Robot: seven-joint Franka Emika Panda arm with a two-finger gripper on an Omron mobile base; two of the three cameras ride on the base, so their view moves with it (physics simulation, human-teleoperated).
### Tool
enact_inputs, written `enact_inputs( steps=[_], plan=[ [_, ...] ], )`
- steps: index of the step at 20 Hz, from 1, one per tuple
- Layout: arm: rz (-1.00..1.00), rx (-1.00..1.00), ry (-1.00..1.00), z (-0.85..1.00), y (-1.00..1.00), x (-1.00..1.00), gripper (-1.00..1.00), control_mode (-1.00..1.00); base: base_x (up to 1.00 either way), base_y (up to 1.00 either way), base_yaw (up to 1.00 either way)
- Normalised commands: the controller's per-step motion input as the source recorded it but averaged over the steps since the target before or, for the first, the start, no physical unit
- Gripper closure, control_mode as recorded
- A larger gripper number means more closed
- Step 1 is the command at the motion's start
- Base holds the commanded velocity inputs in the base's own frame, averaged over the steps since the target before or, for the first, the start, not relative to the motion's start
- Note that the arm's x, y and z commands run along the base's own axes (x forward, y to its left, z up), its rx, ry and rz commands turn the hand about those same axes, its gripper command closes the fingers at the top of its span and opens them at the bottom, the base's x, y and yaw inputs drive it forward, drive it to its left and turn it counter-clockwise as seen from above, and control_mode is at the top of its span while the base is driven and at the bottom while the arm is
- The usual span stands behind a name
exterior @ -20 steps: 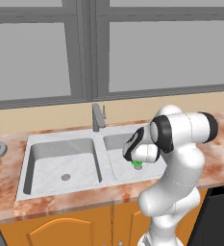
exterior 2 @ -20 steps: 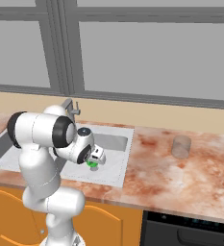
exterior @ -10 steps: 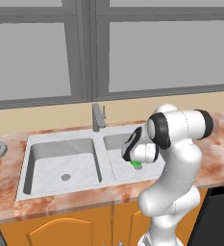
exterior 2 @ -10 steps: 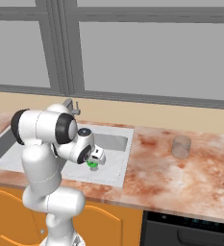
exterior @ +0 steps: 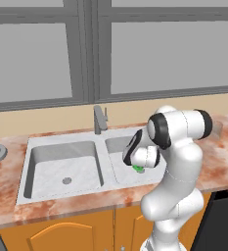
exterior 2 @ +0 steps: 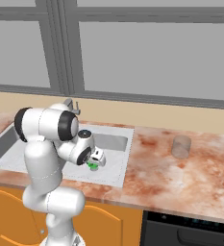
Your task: Move any existing items from the left basin to the right basin for drying. Then move the glass cup from the counter to the left basin of the sink for washing.
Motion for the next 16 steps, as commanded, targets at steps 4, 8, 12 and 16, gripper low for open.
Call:
enact_inputs(
  steps=[4,8,12,16],
  plan=[
    [0.00,0.00,0.00,-0.17,0.00,0.00,1.00,-1.00,0.00,0.00,0.00],
    [0.00,0.00,0.00,-0.20,0.00,0.00,1.00,-1.00,0.00,0.00,0.00],
    [0.00,0.00,0.00,-0.22,0.00,0.00,1.00,-1.00,0.00,0.00,0.00],
    [0.00,0.00,-0.03,-0.02,-0.04,-0.03,-1.00,-1.00,0.00,0.00,0.00]
  ],
)
